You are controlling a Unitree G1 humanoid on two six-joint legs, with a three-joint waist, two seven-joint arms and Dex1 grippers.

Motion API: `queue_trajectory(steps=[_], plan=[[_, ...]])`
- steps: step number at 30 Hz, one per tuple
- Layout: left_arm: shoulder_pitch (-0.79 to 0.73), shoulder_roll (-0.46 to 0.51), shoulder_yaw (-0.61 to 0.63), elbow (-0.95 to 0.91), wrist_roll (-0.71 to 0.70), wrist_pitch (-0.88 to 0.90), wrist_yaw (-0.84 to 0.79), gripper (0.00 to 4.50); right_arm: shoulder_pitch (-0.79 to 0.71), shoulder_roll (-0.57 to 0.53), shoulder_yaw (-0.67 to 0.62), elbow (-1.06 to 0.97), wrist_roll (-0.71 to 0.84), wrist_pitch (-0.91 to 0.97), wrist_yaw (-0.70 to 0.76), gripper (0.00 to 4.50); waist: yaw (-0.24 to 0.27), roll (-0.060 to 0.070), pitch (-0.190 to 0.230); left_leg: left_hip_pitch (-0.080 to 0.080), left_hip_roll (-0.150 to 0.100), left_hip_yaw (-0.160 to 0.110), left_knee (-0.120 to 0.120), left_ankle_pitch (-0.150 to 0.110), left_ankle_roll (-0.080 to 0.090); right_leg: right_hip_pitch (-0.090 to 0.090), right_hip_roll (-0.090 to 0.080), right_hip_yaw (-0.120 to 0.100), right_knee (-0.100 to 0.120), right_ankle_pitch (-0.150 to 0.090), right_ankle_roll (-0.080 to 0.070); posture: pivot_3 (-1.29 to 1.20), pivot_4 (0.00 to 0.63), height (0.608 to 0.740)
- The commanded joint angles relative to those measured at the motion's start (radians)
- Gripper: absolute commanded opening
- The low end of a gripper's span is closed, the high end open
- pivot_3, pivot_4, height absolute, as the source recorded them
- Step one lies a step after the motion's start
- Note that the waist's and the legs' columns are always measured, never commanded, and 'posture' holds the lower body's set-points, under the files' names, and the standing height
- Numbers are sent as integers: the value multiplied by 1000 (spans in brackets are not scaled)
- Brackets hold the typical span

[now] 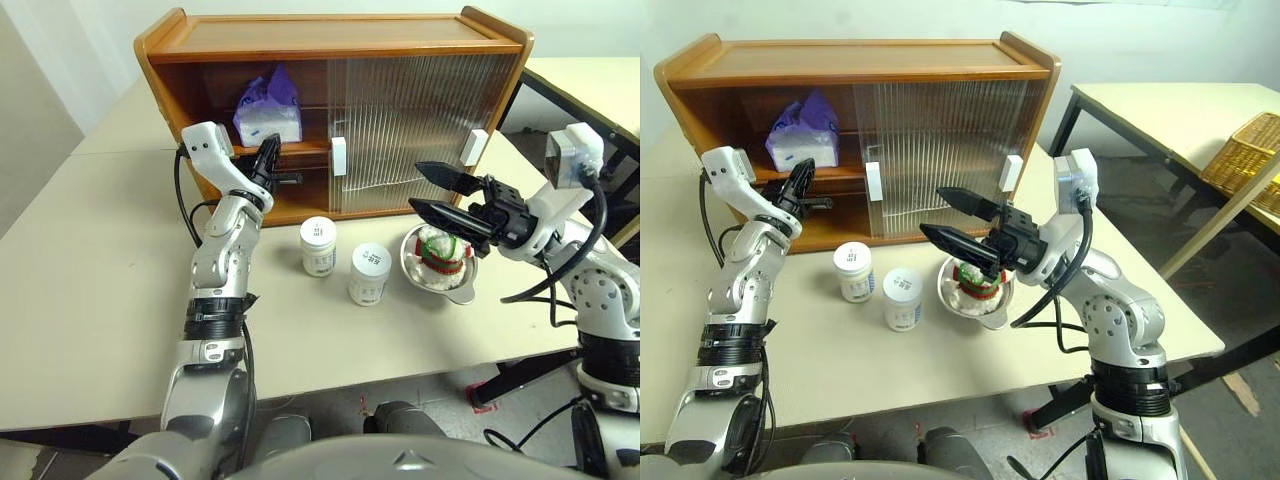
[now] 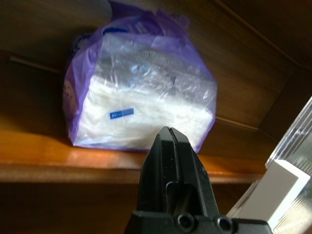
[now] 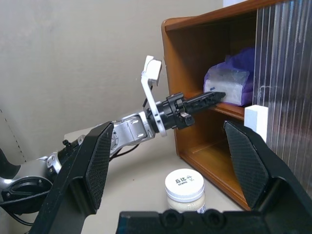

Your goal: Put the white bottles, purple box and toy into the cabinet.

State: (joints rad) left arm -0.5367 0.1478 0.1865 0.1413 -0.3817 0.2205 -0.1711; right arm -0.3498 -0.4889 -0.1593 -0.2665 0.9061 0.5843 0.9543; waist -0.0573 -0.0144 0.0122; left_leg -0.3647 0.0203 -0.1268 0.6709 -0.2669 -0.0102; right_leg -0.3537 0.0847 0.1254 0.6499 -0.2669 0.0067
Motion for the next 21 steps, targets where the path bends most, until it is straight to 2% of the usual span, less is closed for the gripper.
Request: queue_trajectory(steps=[1, 10, 21], plan=[[-21, -4, 22, 46, 17, -14, 27, 17, 3, -6, -11, -14, 9, -2, -3, 4500, -1, 0, 0, 0, 0, 0, 0, 0, 0, 0, 0, 0, 0, 0, 0, -138, 0, 740], [-34, -12, 15, 55, 20, -32, 19, 17, 4, -1, -9, -11, 5, -7, -1, 4500, -6, 0, 0, 0, -1, 0, 3, 0, 0, 2, 0, 0, 0, 0, 1, -137, 0, 740], [90, -5, 16, -165, -200, 50, -220, 17, -2, 3, -3, -1, 1, -8, 3, 4500, -6, 0, 0, 0, -1, 0, 4, -1, 2, 2, 0, 0, 0, 0, 1, -125, 0, 740]])
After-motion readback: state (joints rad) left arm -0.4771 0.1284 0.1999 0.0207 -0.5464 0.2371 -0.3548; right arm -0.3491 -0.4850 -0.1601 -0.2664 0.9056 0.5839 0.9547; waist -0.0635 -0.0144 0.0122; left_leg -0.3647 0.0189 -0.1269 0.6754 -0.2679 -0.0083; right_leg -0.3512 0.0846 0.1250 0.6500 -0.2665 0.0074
